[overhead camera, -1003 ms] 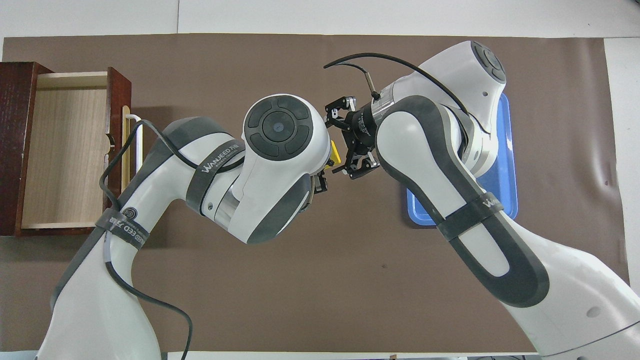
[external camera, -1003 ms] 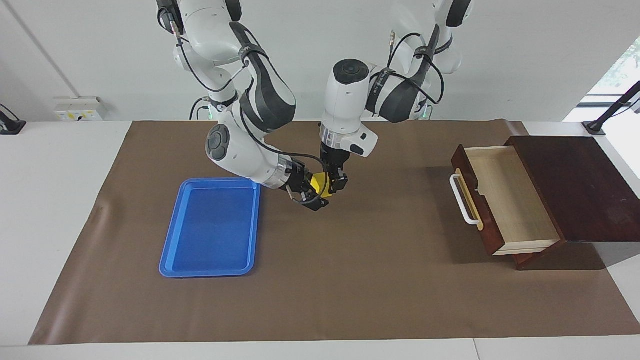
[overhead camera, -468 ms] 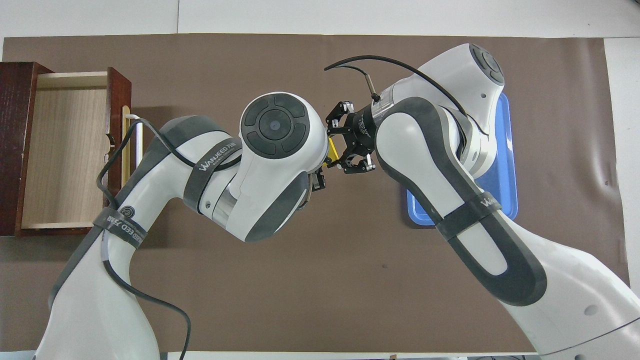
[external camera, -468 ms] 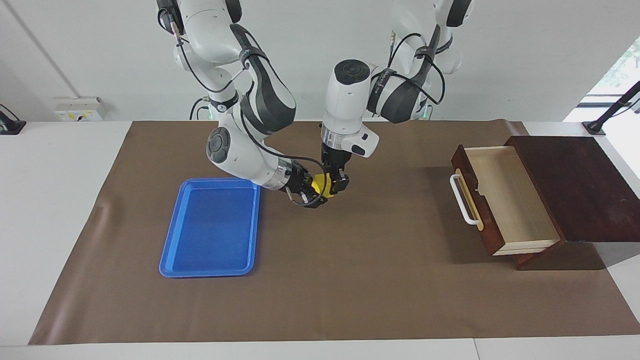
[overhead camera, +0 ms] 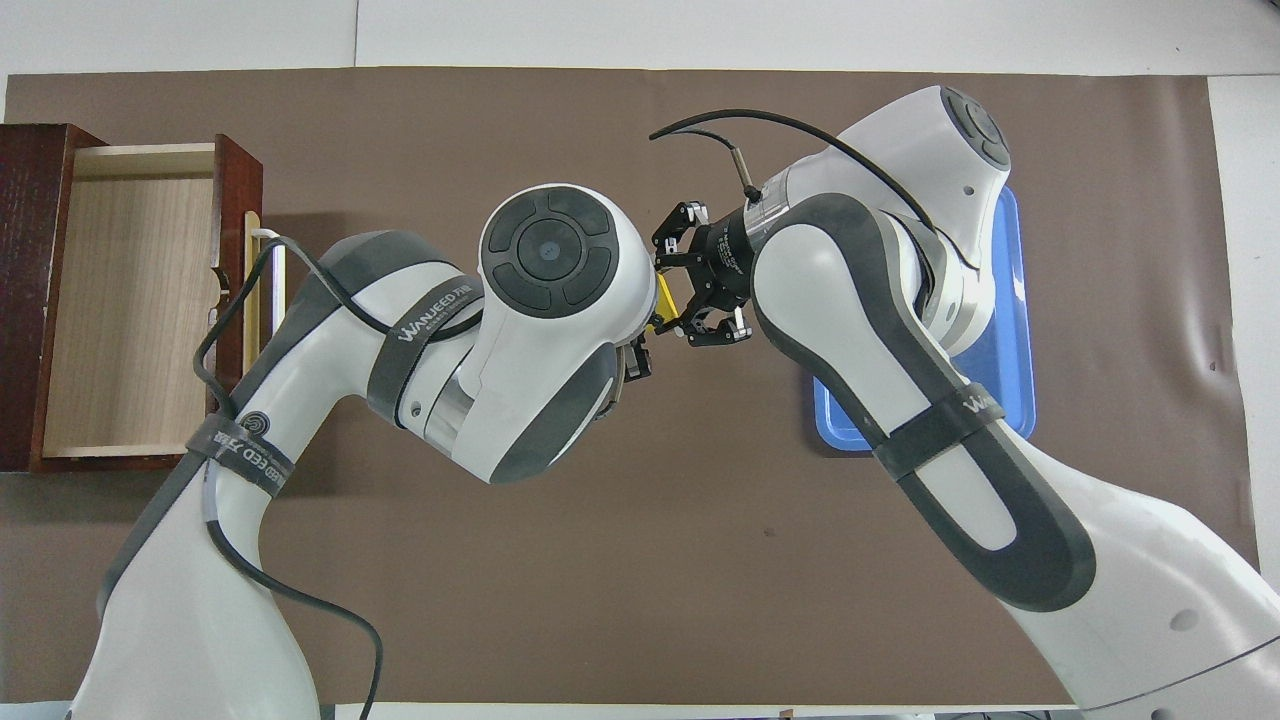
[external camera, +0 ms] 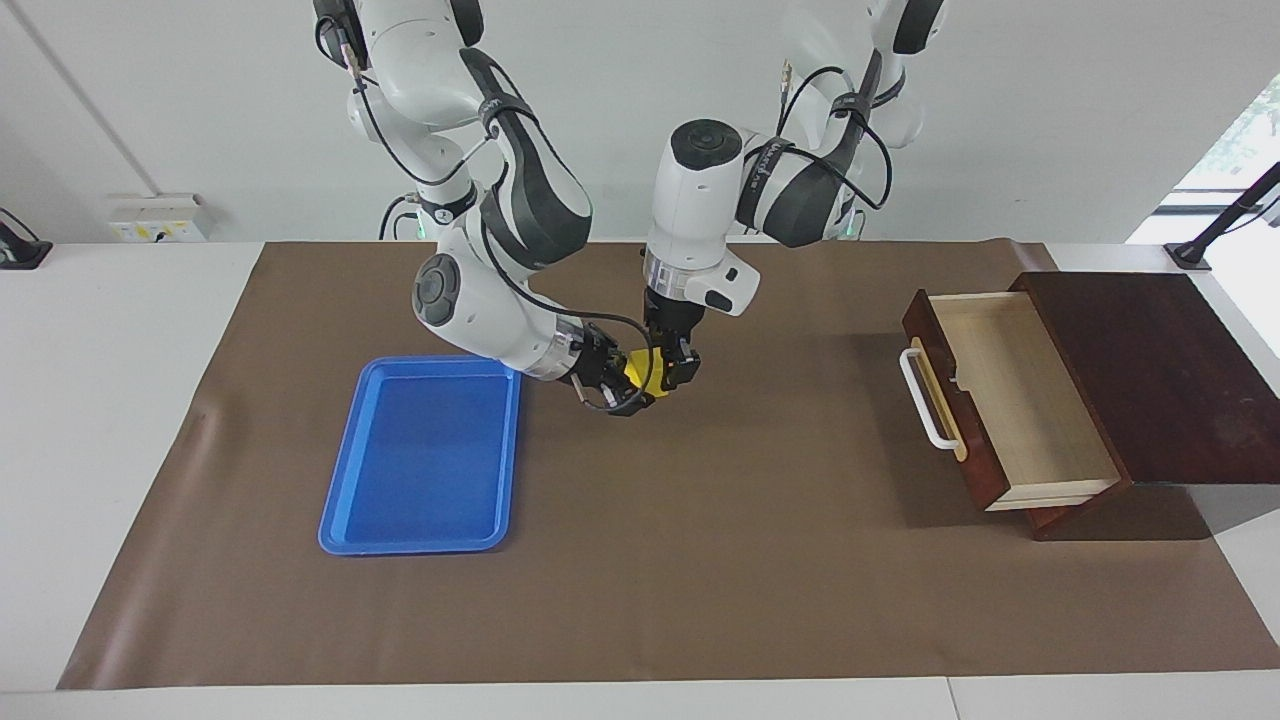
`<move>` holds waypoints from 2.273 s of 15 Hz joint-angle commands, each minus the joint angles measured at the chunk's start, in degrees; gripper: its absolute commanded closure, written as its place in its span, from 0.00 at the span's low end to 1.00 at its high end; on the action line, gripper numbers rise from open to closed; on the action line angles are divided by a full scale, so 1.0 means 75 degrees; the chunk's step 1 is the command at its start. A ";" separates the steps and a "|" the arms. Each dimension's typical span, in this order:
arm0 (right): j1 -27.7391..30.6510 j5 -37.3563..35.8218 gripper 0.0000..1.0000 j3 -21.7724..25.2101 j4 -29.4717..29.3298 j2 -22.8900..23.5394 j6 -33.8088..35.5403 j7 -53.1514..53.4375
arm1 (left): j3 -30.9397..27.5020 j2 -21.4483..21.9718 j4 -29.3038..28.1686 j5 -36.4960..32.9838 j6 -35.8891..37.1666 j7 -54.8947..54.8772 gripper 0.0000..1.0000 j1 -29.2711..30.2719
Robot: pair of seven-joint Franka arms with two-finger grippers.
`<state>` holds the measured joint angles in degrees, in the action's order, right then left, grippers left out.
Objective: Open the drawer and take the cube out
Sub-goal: 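Open the left gripper while the right gripper pulls the cube away, then lower the cube into the blue tray and open the right gripper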
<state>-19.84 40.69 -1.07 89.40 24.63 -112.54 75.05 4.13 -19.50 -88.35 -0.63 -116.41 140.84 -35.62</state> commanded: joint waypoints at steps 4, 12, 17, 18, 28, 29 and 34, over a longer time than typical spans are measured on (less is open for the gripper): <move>0.0594 0.0164 1.00 -0.0033 -0.0061 -0.0097 0.0075 -0.0140 | -0.0071 -0.0072 0.0144 -0.0057 0.0029 0.0100 0.65 -0.0067; 0.0992 0.0516 1.00 0.0025 -0.0073 -0.0121 0.0227 -0.0128 | -0.0094 0.0022 0.0074 -0.0233 0.0064 0.0089 0.00 0.0155; 0.2046 0.0458 1.00 0.0049 -0.0003 -0.0121 0.0790 -0.0198 | -0.0094 0.0256 -0.0266 -0.0279 0.0871 -0.0482 0.00 0.0928; 0.2257 0.0399 1.00 0.0049 0.0067 -0.0132 0.0790 -0.0210 | -0.0094 0.0280 -0.0290 -0.0280 0.0919 -0.0753 0.00 0.1034; 0.3617 -0.0010 1.00 0.0435 0.2481 -0.0730 0.0661 -0.2867 | -0.0106 0.0292 -0.0395 -0.0456 0.1388 -0.3003 0.00 0.3107; 0.3676 -0.0069 1.00 0.0470 0.2621 -0.0776 0.0661 -0.3125 | -0.0106 0.0292 -0.0418 -0.0467 0.1377 -0.3260 0.00 0.3248; 0.3923 -0.0187 1.00 0.0541 0.3114 -0.0929 0.0662 -0.3678 | -0.0094 0.0421 -0.0747 -0.0901 0.1365 -0.4152 0.00 0.3776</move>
<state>8.82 40.24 3.56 109.40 20.23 -106.68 49.26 2.87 -18.51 -91.48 -6.06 -106.87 112.39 -8.74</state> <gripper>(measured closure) 0.445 0.000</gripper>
